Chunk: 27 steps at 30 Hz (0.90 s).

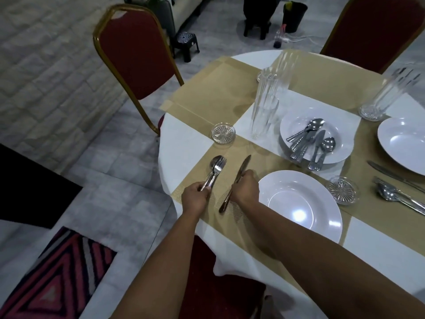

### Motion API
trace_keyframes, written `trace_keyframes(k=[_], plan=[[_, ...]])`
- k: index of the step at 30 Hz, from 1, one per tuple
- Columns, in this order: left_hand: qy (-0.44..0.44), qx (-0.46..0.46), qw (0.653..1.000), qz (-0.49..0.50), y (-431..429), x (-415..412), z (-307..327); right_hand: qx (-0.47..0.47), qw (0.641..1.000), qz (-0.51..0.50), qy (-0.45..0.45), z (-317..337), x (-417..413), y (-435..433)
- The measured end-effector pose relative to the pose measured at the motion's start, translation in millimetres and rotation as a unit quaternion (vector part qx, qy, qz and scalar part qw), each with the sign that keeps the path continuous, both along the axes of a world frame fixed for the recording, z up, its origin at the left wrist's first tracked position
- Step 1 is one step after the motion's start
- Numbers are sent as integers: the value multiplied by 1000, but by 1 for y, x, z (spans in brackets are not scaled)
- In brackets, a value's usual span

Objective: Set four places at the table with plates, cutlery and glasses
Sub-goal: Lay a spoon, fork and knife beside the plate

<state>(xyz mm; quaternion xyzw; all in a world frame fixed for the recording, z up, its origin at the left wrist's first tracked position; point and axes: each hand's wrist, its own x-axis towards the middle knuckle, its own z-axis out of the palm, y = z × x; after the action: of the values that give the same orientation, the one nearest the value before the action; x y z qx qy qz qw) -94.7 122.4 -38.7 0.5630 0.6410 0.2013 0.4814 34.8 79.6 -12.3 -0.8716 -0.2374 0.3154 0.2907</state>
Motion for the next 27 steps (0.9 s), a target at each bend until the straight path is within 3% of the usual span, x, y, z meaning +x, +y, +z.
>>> trace_keyframes(k=[7, 11, 15, 17, 20, 27], plan=[[-7, -13, 1000, -2, 4, -3, -2, 1, 999, 33, -33, 5, 1, -3], [-7, -13, 1000, -9, 4, -5, -3, 12, 986, 115, -117, 10, -2, -9], [-9, -5, 1000, -12, 3, -6, -2, 1, 911, 305, -279, 8, -5, -15], [-7, -3, 1000, -16, 2, -7, -2, -49, 875, 357, -323, -1, -4, -21], [-4, 3, 1000, -18, 3, -7, -4, -89, 858, 366, -348, -14, -3, -29], [-6, -2, 1000, -18, 4, -6, -6, -106, 863, 365, -333, -2, 1, -34]])
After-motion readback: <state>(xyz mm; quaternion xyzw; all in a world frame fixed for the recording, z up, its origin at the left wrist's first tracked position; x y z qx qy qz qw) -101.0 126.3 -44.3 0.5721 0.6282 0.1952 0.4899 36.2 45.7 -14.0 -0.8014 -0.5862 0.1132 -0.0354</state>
